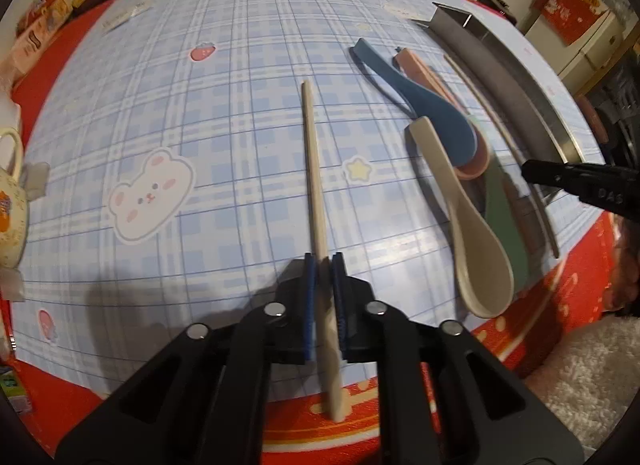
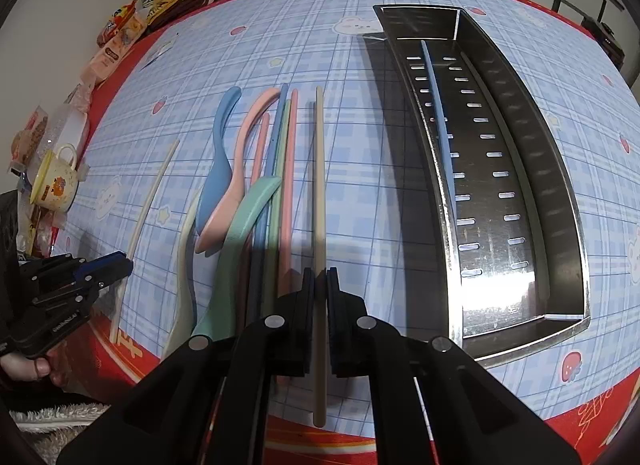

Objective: Organize utensils

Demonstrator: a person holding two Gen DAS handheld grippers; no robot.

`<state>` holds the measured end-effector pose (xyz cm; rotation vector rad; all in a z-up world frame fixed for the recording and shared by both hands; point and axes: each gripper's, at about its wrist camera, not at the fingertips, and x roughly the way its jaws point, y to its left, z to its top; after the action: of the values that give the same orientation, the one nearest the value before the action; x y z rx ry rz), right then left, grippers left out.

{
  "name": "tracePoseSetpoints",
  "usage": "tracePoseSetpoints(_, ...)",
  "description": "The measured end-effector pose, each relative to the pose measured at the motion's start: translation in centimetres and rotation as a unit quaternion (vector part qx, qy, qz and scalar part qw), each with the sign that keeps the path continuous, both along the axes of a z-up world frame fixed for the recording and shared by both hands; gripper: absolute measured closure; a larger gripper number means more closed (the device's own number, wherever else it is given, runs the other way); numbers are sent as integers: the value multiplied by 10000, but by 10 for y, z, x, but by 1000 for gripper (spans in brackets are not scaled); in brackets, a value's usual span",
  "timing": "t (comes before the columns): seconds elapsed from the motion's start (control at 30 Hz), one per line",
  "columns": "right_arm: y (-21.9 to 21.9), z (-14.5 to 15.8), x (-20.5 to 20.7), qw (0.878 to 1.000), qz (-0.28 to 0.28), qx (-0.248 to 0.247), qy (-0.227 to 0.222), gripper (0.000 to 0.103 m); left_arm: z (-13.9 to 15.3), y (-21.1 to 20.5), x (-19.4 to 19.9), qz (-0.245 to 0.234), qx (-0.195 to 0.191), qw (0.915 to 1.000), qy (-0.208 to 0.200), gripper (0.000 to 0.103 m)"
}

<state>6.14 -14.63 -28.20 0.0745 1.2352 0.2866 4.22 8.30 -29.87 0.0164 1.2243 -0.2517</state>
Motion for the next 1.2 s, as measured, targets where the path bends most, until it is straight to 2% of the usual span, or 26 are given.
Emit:
tracePoseSetpoints(0.1,0,1,0,10000,16,30,-18,96,0,2,3,65,-85,9999,45,93)
tracePoseSetpoints(0.23,-3,5,0,9999,18,107,-64,96,-2,20,8,486,-610,9966,276,93)
tracePoseSetpoints(0.3,-5,8,-1,9998,11,171,-113,96,-1,25,10,661,-728,9946,330,93)
tracePoseSetpoints(0.47,-13,16,-4,9991,-19,344,-254,96,16,39,14,1089,-1203,9861,352,93)
tracePoseSetpoints(0.6,-23,21,-3,9982,-70,483,-343,96,37,37,20,1188,-1431,9823,212,93)
tracePoseSetpoints(0.8,-44,33,1,9960,-154,722,-493,96,70,6,30,1054,-1676,9802,-11,93)
tracePoseSetpoints(0.93,-67,41,10,9944,-282,843,-571,96,83,-31,47,941,-1856,9781,-59,93)
tracePoseSetpoints(1.2,-114,40,41,9936,-519,859,-521,96,81,-104,78,933,-2308,9685,111,93)
